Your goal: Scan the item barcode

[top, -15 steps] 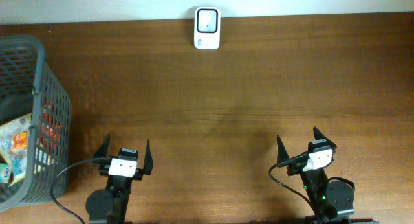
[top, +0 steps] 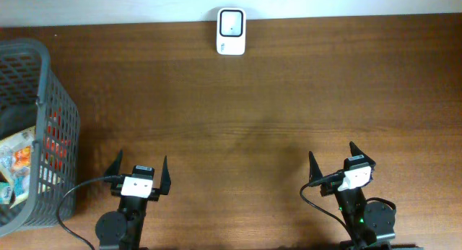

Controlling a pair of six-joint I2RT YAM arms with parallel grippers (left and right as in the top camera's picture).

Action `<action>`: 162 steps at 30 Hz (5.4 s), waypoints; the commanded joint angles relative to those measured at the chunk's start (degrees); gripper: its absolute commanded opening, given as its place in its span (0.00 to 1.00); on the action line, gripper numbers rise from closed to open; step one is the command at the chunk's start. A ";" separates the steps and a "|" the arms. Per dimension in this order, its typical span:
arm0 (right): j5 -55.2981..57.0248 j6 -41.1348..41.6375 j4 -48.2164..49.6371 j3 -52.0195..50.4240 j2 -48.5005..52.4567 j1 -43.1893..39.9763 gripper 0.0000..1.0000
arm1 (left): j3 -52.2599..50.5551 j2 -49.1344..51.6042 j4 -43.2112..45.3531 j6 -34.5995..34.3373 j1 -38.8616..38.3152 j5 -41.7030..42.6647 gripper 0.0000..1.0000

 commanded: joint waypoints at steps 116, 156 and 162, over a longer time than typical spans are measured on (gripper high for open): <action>0.26 0.39 -0.22 -0.35 -0.42 -0.15 0.99 | 127.25 113.31 -85.77 -45.42 40.79 -20.37 1.00; 0.26 0.39 -0.22 -0.35 -0.42 -0.15 0.99 | 107.95 91.95 -63.32 -34.88 0.98 -12.83 0.00; 0.26 0.39 -0.22 -0.35 -0.42 -0.15 0.99 | 90.36 97.42 -53.02 -34.86 -15.15 -12.85 0.00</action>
